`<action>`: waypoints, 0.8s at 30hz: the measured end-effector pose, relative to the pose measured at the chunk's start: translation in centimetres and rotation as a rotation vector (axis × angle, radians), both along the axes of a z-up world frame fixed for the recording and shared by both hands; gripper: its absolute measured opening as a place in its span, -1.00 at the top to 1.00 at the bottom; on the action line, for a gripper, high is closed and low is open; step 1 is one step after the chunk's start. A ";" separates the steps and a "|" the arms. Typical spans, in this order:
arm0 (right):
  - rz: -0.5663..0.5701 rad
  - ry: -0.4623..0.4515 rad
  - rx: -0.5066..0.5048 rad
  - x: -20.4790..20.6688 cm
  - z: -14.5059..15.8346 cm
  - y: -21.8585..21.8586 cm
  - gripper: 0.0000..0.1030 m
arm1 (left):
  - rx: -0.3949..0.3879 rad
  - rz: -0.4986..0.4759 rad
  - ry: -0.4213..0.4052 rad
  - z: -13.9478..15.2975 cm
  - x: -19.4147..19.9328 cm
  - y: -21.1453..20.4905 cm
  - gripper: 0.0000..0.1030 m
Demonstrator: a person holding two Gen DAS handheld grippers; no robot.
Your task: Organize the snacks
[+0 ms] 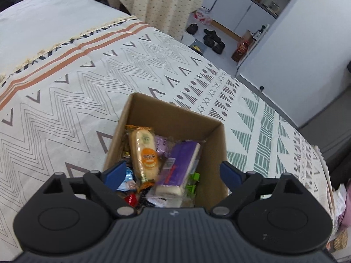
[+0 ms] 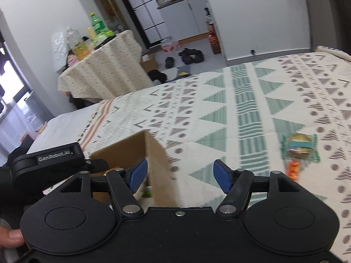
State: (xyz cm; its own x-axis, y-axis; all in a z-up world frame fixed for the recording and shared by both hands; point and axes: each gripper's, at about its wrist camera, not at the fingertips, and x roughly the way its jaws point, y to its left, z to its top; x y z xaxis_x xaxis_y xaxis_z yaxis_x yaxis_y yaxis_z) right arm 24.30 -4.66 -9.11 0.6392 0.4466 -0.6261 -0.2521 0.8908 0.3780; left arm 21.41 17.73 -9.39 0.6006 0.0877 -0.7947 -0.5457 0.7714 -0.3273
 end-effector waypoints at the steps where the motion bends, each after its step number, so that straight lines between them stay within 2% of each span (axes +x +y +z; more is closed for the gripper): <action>1: -0.009 -0.002 -0.004 -0.1 -0.1 -0.6 -0.37 | 0.003 -0.013 -0.001 0.1 0.1 -0.3 -0.83; 4: -0.036 -0.004 -0.011 -0.4 -0.1 -2.1 -0.46 | 0.018 -0.064 0.003 0.2 0.5 -1.8 -0.86; 8: -0.059 -0.002 -0.020 -0.7 -0.1 -4.1 -0.48 | 0.039 -0.133 0.002 0.3 0.8 -4.1 -0.89; 12: -0.085 -0.007 -0.028 -1.0 -0.1 -6.2 -0.55 | 0.061 -0.184 -0.009 0.5 0.9 -6.2 -0.99; 24: -0.176 -0.021 -0.026 -1.9 -0.4 -12.8 -0.66 | 0.121 -0.282 -0.024 0.6 2.1 -11.5 -1.00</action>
State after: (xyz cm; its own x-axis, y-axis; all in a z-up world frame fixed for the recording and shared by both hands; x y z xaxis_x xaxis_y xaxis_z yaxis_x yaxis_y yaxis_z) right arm 22.42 -17.49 -9.50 0.7191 0.3107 -0.6215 -0.0995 0.9313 0.3504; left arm 23.48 6.22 -8.82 0.6330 0.0079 -0.7741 -0.2976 0.9256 -0.2339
